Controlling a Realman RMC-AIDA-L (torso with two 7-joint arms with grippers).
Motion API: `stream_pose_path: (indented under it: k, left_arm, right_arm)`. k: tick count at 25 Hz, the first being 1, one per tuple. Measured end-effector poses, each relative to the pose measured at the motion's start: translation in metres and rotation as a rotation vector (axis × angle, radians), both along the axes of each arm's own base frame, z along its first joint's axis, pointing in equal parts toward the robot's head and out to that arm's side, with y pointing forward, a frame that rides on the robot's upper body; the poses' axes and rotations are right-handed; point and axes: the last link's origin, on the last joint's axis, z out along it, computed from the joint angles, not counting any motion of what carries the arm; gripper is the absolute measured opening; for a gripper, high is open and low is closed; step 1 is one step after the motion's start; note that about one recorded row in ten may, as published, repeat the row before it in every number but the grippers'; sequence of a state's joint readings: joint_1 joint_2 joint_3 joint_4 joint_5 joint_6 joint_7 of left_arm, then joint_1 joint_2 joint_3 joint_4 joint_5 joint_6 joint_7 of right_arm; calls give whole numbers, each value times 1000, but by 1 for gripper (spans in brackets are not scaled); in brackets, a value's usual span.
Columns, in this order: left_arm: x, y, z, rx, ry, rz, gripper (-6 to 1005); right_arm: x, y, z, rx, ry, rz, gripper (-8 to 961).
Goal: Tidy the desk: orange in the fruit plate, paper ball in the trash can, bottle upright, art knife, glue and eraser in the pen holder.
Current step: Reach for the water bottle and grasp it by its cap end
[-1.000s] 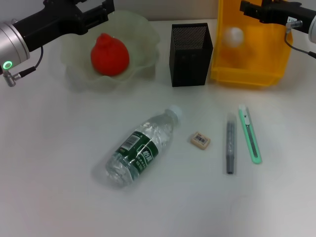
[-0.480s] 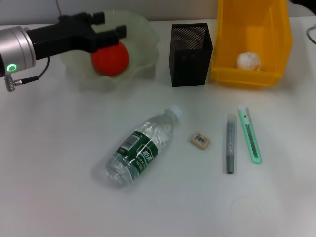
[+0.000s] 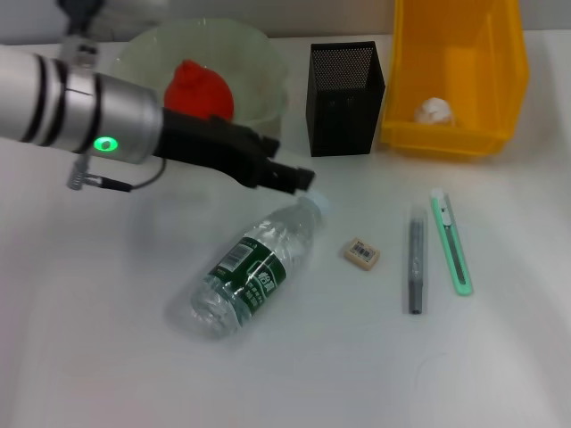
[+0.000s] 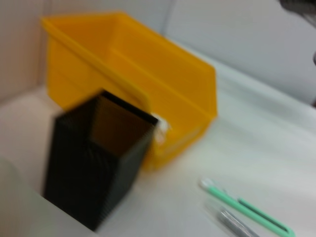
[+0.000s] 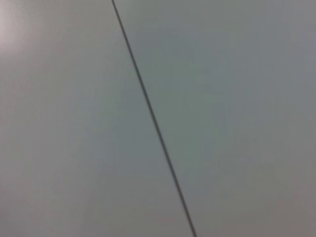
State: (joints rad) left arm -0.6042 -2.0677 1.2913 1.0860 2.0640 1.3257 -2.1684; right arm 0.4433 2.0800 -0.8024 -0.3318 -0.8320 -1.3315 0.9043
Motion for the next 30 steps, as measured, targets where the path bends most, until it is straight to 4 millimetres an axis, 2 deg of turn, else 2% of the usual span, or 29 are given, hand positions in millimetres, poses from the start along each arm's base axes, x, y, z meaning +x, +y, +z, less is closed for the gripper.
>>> stream_pose_path:
  k: [7,13,14,23,24,30]
  left_arm:
    - [24,-2,-30,-109,121,22,773]
    - [28,1,-40,-97,142,17,774]
    - [31,5,-50,-51,171,-16,774]
    - [31,9,-61,18,257,-45,776]
    - [31,8,-67,31,279,-56,776]
    - [32,8,-69,35,281,-56,774]
  right_arm:
    - [8,-7,0,12,-14,-23,701]
    - [16,-15,-4,4,-17,-48,702]
    - [18,-17,-5,2,-16,-54,702]
    - [26,-25,-9,-7,-15,-83,701]
    - [27,-25,-9,-8,-15,-84,701]
    - [27,-27,-9,-6,-14,-80,701]
